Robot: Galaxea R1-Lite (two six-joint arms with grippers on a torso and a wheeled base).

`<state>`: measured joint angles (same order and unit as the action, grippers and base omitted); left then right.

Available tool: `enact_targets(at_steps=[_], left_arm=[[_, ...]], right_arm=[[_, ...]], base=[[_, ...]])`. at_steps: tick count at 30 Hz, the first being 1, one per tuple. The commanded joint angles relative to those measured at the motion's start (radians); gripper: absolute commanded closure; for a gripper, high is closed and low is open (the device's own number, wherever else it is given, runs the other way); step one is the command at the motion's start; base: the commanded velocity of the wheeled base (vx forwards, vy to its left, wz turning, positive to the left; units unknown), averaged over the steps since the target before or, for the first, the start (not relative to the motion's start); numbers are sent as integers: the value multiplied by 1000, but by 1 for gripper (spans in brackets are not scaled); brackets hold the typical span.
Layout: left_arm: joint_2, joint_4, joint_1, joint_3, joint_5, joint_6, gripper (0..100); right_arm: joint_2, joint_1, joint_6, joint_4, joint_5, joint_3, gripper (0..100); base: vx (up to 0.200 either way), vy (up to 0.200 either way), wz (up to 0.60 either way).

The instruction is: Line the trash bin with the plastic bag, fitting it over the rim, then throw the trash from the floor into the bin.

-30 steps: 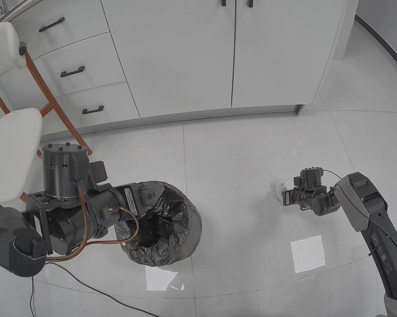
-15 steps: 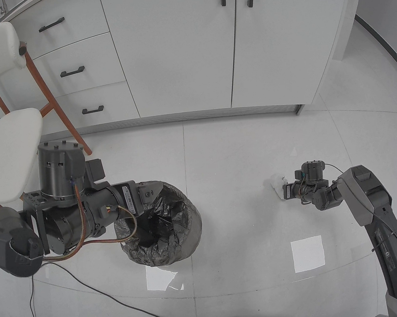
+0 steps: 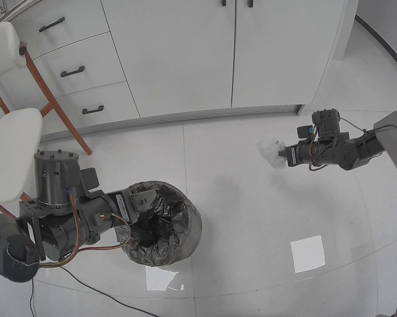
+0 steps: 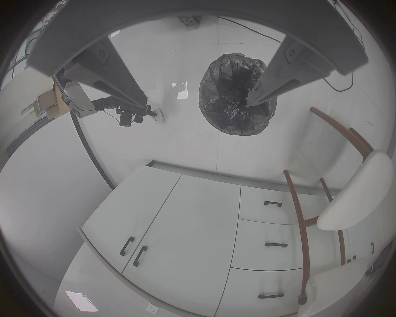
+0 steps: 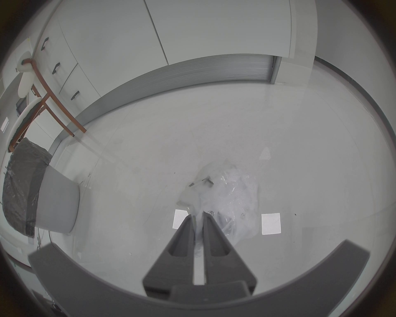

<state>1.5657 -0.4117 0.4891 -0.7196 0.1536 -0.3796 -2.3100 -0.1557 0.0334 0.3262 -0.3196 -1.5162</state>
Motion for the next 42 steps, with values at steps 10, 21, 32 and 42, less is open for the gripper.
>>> enact_targets(at_steps=[10, 21, 32, 42], left_arm=[[-73, 108, -139, 25, -9, -22, 0], [-135, 148, -173, 46, -17, -58, 0], [-119, 151, -208, 49, -20, -47, 0], [-121, 149, -210, 86, -42, -55, 0]], right_arm=[[646, -229, 19, -141, 74, 444, 100], [655, -225, 26, -139, 122, 452, 100], [633, -260, 28, -137, 125, 498, 100], [615, -309, 22, -133, 143, 501, 100]], base=[[0, 200, 0], [0, 200, 0], [0, 200, 0], [0, 200, 0]])
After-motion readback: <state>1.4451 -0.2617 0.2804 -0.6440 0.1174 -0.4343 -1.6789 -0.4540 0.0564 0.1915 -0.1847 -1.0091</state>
